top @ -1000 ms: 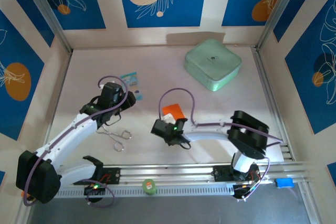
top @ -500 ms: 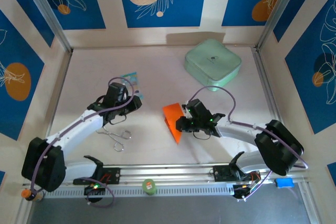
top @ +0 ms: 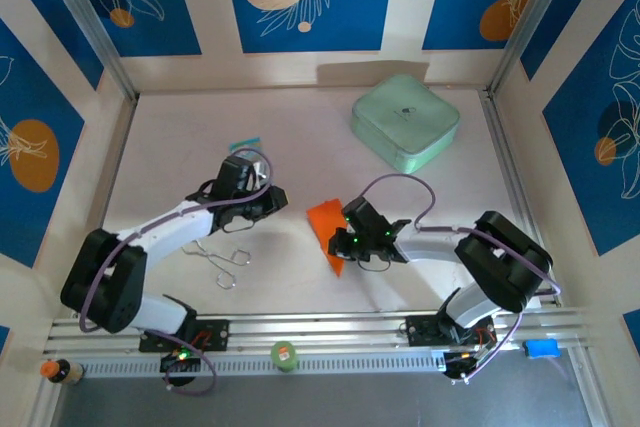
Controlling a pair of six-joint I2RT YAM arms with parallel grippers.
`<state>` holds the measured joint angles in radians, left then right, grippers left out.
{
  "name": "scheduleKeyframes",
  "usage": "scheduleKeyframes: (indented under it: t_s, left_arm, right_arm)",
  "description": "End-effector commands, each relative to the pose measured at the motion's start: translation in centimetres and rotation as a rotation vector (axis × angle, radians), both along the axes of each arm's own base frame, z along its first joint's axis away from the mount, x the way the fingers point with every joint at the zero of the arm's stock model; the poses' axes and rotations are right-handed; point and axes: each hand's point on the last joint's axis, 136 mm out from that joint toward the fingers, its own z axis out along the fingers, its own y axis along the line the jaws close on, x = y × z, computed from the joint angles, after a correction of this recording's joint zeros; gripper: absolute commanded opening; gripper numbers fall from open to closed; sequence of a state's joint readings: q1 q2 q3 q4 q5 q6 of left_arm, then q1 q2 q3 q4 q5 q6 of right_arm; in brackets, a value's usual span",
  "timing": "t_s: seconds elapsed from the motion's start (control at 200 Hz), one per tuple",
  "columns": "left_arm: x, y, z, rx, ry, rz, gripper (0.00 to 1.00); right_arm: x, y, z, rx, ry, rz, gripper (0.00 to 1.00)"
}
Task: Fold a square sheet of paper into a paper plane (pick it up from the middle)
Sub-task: Rotate the paper at the center of the table.
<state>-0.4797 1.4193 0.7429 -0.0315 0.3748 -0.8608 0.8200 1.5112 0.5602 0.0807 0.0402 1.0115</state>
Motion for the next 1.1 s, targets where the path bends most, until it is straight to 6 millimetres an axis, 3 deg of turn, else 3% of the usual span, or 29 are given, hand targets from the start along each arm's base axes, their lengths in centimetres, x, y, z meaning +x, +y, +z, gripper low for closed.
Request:
scheduleKeyframes:
  t_s: [0.0, 0.2, 0.35, 0.51, 0.69, 0.9, 1.095]
  left_arm:
    - [-0.5, -2.4, 0.3, -0.074, 0.015, -0.068, 0.21]
    - [-1.3, -5.6, -1.1, -0.090, 0.071, -0.159, 0.18]
    - [-1.8, -7.9, -1.9, -0.106, 0.103, -0.214, 0.16]
    - [-1.9, -8.2, -1.5, -0.101, 0.079, -0.219, 0.15]
    - [-2.6, -8.0, -1.7, -0.102, 0.079, -0.230, 0.15]
    - [-2.8, -9.1, -1.5, -0.106, 0.081, -0.259, 0.15]
    - [-3.3, -10.5, -2.1, -0.091, 0.098, -0.300, 0.15]
  right_arm:
    - [-0.5, -2.3, -2.3, -0.112, 0.059, -0.241, 0.07]
    - [-1.8, -3.3, -2.1, -0.141, 0.059, -0.486, 0.03]
    - [-1.2, -1.8, 0.0, -0.109, -0.032, -0.424, 0.07]
    - [-0.4, -1.4, 2.4, -0.083, -0.130, -0.294, 0.11]
    - [0.2, -3.5, 4.2, -0.082, -0.193, -0.209, 0.16]
    - [1.0, -8.1, 4.9, -0.085, -0.236, -0.231, 0.17]
    - [0.8, -9.6, 5.4, 0.007, -0.226, -0.253, 0.20]
